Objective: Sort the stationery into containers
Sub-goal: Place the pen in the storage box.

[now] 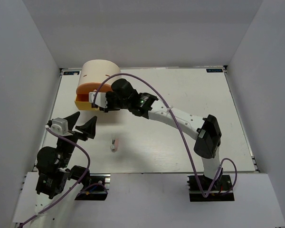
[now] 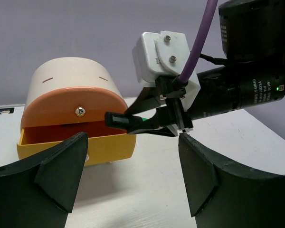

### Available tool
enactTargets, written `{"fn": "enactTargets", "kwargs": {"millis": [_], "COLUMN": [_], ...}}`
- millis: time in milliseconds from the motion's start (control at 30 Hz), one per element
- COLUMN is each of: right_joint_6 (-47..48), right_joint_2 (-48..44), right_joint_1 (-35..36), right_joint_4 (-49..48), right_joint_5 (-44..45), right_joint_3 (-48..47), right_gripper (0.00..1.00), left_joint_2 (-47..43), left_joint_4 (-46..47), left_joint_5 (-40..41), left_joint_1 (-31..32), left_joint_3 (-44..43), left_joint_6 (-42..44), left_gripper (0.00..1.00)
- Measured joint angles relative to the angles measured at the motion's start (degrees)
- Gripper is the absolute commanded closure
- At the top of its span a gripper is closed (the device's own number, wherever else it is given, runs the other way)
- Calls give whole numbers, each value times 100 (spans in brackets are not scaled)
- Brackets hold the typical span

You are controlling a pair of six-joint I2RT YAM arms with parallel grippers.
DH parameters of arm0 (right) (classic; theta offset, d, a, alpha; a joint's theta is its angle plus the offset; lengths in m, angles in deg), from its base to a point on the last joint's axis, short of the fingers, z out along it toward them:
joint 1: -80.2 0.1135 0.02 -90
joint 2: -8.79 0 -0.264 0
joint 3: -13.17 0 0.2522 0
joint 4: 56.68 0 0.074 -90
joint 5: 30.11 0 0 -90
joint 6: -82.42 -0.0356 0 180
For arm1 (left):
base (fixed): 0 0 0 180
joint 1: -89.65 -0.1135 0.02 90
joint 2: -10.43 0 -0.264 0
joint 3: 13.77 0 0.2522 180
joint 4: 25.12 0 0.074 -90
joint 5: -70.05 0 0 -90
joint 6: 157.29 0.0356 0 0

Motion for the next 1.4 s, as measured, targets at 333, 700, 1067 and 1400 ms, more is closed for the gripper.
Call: {"fn": "enactTargets", "kwargs": {"millis": [333, 700, 1067, 1400], "right_joint_6": [490, 577, 411, 254], "right_joint_2": [780, 1113, 1119, 1119], "right_joint_1": [11, -114, -304, -302], "right_joint_4": [-730, -1246, -1368, -1388], "right_joint_5": [-151, -39, 2, 15], "right_joint_3": [-546, -577, -518, -179], "right_gripper": [100, 81, 67, 48], "left_joint_2": [74, 74, 105, 120], "left_joint_4": [4, 37, 37, 39], "left_joint_5": [-81, -149, -164, -186], "left_joint_1": [0, 0, 0, 0], "left_joint_3": [4, 4, 4, 4], "left_joint_6": [48, 48, 48, 48], "left_gripper": [14, 14, 14, 14]}}
